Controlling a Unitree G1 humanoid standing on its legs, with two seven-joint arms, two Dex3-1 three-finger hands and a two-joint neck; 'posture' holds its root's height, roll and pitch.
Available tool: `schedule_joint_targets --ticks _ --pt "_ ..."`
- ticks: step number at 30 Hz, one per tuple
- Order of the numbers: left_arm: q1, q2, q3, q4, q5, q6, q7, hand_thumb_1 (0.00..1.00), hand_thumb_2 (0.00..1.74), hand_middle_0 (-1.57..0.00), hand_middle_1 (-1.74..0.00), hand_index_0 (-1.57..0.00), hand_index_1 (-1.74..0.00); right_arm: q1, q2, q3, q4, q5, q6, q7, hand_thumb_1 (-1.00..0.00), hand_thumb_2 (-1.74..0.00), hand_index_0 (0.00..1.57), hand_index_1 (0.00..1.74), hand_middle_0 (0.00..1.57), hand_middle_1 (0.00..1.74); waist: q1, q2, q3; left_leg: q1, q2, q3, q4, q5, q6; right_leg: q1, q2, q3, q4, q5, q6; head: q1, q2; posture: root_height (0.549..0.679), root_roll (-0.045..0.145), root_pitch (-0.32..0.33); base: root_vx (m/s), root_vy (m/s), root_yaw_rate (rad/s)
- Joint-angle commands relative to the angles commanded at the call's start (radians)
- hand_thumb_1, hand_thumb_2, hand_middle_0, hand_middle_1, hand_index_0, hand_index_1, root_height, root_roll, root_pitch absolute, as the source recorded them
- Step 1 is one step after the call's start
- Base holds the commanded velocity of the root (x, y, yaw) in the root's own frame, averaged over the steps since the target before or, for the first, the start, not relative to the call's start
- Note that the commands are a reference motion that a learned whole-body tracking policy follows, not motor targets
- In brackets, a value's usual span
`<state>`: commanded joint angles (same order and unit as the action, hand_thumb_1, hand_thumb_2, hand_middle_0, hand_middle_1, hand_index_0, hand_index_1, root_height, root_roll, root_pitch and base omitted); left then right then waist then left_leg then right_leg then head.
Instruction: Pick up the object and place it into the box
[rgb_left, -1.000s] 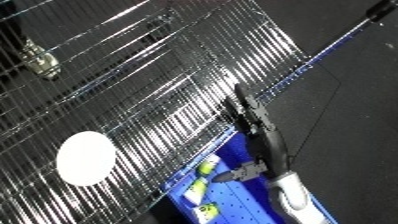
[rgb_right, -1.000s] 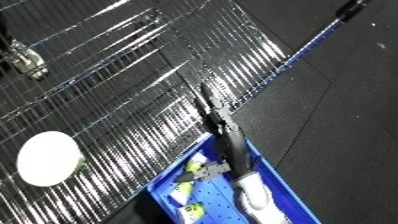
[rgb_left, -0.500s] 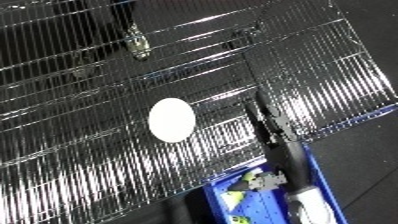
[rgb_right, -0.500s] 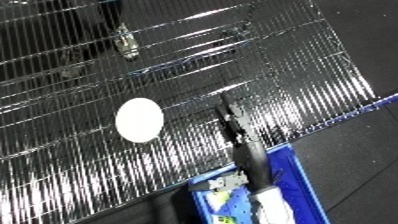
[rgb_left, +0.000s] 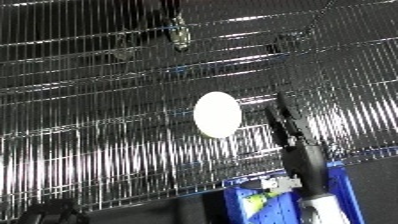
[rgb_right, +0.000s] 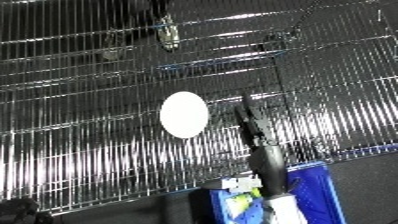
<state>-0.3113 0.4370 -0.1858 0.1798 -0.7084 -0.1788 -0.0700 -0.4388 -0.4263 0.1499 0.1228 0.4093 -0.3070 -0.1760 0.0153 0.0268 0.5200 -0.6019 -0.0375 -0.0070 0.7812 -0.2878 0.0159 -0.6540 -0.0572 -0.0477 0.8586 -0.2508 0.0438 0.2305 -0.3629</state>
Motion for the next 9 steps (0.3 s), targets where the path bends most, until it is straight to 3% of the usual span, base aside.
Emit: schedule_joint_targets --ticks 5,9 --pt "-0.018 0.022 -0.004 -0.025 -0.004 0.008 0.015 1.0 1.74 -1.57 -1.74 -1.57 -1.74 -0.04 -0.022 -0.006 -0.003 -0.01 -0.001 -0.076 0.0 0.0 0.0 0.0 0.0 0.0 0.003 0.006 0.0 -0.069 -0.002 0.003 0.042 -0.012 0.0062 -0.071 0.0018 0.002 0.048 -0.007 -0.0004 0.032 0.069 0.614 0.037 0.132 -0.007 0.004 0.037" --pt "-0.033 0.033 -0.007 -0.037 -0.009 0.016 0.027 1.0 1.74 -1.57 -1.74 -1.57 -1.74 -0.073 -0.04 -0.014 0.013 0.002 -0.007 -0.117 0.0 0.0 0.0 0.0 0.0 0.0 0.006 0.012 0.0 -0.12 -0.004 0.003 0.077 -0.023 0.0118 -0.124 0.0054 0.005 0.086 -0.015 -0.0006 0.051 0.087 0.608 0.035 0.156 -0.019 0.009 0.03"
